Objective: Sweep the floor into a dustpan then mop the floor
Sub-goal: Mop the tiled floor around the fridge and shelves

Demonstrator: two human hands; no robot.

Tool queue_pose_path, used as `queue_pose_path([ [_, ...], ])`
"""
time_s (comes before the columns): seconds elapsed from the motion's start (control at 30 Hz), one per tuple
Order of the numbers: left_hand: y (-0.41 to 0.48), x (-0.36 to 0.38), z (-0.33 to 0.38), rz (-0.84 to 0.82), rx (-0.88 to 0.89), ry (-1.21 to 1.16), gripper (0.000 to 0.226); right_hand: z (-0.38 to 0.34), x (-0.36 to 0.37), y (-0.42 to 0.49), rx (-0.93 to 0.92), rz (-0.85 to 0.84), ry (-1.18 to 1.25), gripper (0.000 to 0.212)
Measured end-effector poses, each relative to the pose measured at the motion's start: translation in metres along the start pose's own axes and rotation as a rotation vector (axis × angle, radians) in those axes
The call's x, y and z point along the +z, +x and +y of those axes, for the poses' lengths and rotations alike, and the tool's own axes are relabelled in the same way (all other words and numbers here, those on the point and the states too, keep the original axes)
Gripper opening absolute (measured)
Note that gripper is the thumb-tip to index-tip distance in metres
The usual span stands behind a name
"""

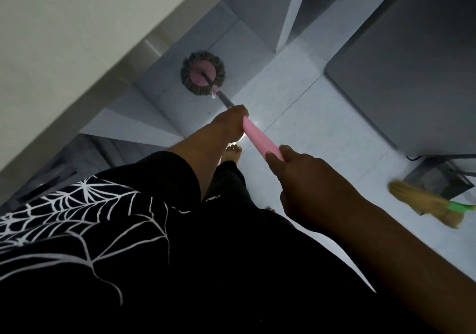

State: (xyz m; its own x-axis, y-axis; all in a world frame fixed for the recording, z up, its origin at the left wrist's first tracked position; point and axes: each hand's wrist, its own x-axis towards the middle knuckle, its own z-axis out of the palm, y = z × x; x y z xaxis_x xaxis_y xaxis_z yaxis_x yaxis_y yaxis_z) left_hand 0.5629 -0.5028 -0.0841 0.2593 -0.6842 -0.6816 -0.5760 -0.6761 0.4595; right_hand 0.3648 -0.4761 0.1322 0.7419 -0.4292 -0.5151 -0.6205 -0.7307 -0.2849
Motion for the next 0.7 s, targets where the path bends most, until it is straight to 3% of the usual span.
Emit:
queue_pose_path([
  [0.07,0.016,-0.019,-0.004,-0.015,0.070,0.174,0.031,0.001,-0.011,0.026,-0.006,-0.002,-0.004,0.055],
  [0.13,0.033,-0.043,-0.008,0.028,0.014,0.168,0.025,0.002,-0.023,0.054,-0.007,0.004,-0.024,0.054],
  [0.37,0.077,-0.102,-0.013,0.133,0.047,0.105,0.035,0.007,-0.052,0.126,-0.045,0.079,-0.039,0.043],
  [0.7,0.053,-0.078,-0.014,0.084,0.024,0.105,0.034,0.001,-0.037,0.091,-0.058,0.075,0.010,0.044],
])
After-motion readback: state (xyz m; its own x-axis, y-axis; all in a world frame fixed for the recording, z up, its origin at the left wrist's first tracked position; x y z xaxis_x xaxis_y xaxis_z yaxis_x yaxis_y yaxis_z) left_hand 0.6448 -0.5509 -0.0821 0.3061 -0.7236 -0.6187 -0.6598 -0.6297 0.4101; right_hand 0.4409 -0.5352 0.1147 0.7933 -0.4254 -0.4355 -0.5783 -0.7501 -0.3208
